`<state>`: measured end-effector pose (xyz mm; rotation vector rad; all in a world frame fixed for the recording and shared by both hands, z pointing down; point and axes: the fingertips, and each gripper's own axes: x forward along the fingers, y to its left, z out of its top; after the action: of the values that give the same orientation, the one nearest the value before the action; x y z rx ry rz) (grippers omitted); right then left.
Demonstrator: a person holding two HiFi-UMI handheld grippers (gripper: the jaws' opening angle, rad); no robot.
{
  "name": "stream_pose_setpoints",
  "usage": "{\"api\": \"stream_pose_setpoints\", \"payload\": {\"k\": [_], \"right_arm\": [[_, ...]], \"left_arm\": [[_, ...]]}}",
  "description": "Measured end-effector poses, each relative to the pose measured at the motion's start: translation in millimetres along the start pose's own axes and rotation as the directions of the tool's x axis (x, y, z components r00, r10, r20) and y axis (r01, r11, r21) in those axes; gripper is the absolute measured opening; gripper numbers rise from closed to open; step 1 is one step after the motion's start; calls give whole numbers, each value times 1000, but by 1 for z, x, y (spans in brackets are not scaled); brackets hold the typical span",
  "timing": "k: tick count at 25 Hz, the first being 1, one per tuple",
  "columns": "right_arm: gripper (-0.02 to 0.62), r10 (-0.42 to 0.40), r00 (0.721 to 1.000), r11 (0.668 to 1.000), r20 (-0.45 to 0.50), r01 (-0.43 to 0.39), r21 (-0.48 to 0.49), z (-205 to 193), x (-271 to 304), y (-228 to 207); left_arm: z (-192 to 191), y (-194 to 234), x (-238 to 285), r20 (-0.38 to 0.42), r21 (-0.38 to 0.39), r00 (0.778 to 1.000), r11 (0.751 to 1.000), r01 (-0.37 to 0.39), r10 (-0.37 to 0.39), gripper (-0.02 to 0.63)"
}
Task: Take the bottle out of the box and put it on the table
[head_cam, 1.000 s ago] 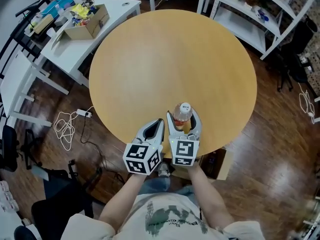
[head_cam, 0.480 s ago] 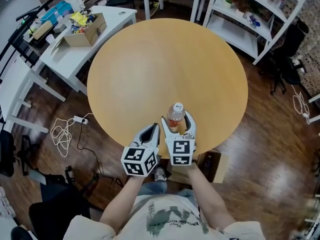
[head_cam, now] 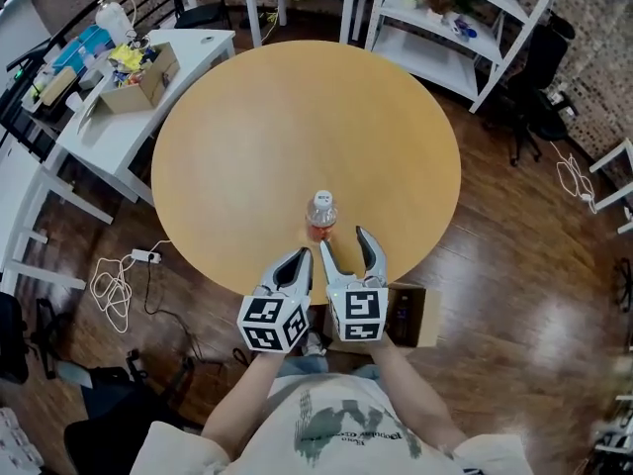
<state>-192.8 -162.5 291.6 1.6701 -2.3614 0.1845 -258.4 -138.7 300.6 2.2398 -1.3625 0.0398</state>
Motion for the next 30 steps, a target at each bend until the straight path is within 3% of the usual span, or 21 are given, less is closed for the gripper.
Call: {"api": "stream_pose_setpoints", "payload": {"k": [9, 21, 27, 30], "right_arm": [[205, -100, 993, 993, 57, 96, 63, 22, -65, -30], [1, -239, 965, 969, 109, 230, 88, 39, -136, -58], [-3, -257, 960, 964, 110, 246, 99, 35, -155, -65], [-3, -253, 961, 965, 111, 242, 103, 34, -156, -62]], "left_arm": [[5, -69, 0, 6, 90, 985, 981, 171, -172, -3], [2, -151, -2, -13, 208, 925, 904, 373, -379, -3], [0, -172, -8, -22, 255, 907, 875, 412, -421, -3], [1, -170, -10, -17, 267, 907, 872, 409, -421, -3]]}}
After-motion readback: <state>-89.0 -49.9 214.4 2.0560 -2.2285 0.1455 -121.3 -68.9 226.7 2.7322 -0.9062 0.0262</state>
